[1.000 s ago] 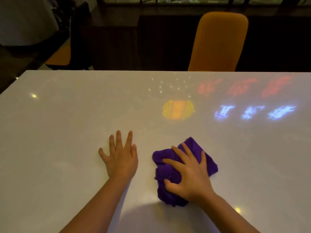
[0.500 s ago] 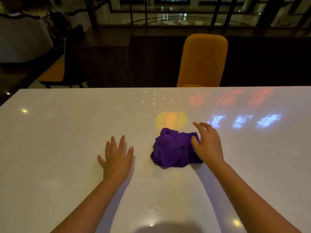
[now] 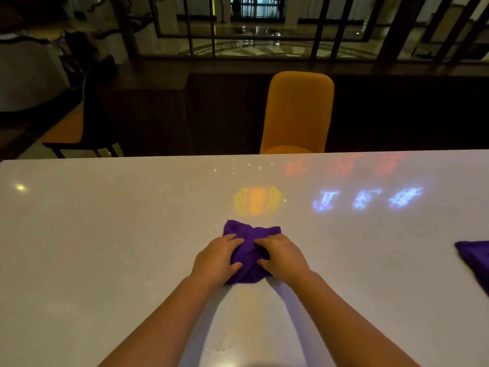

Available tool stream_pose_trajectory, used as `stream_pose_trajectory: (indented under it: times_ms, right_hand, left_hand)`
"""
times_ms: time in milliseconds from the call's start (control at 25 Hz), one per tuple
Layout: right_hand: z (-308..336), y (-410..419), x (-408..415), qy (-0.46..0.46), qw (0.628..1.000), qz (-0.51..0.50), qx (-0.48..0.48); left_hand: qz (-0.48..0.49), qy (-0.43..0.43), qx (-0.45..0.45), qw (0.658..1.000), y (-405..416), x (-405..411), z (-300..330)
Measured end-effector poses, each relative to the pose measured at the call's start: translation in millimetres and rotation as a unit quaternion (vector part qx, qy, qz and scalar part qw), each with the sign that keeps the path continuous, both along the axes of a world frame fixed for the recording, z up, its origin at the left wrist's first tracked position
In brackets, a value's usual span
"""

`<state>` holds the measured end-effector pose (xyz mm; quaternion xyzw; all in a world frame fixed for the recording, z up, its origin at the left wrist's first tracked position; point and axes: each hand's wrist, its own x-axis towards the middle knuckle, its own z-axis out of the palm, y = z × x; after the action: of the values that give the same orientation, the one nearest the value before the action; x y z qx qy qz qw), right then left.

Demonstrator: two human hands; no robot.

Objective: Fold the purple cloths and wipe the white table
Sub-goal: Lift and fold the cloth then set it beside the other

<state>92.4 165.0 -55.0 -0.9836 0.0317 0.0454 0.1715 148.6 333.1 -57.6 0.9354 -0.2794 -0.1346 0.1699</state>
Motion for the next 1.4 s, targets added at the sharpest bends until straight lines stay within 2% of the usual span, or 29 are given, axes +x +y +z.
stream_pose_trajectory:
  times_ms: [160, 320, 520, 920, 1160, 1400]
  right_hand:
    - [-3.3, 5.2, -5.3, -0.023, 0.999, -0.016, 0.022]
    - [21.9, -0.3, -6.4, 0.014, 0.995, -0.045, 0.088]
    - [98.3, -11.1, 0.5, 0.012, 0.994, -0.038, 0.102]
    - [265.6, -24.1, -18.3, -0.11, 0.991, -0.051, 0.064]
    - [304.1, -82.1, -54.5, -0.163, 0.978, -0.065, 0.109]
    - [307.1, -192.7, -88.5, -0.157, 0.98, -0.023, 0.118]
  left_hand:
    - [-0.009, -0.022, -0.006, 1.0, -3.1, -5.4, 4.7]
    - [0.013, 0.001, -0.047, 0.999, -3.8, -6.7, 25.0]
    - [0.058, 0.039, -0.102, 0.992, -7.7, 0.2, 83.1]
    - [0.042, -0.02, -0.181, 0.982, -23.7, -1.9, 249.4]
    - [0.008, -0.031, -0.197, 0.98, -72.0, -29.8, 301.4]
    - [0.023, -0.032, -0.206, 0.978, -175.5, -77.5, 301.3]
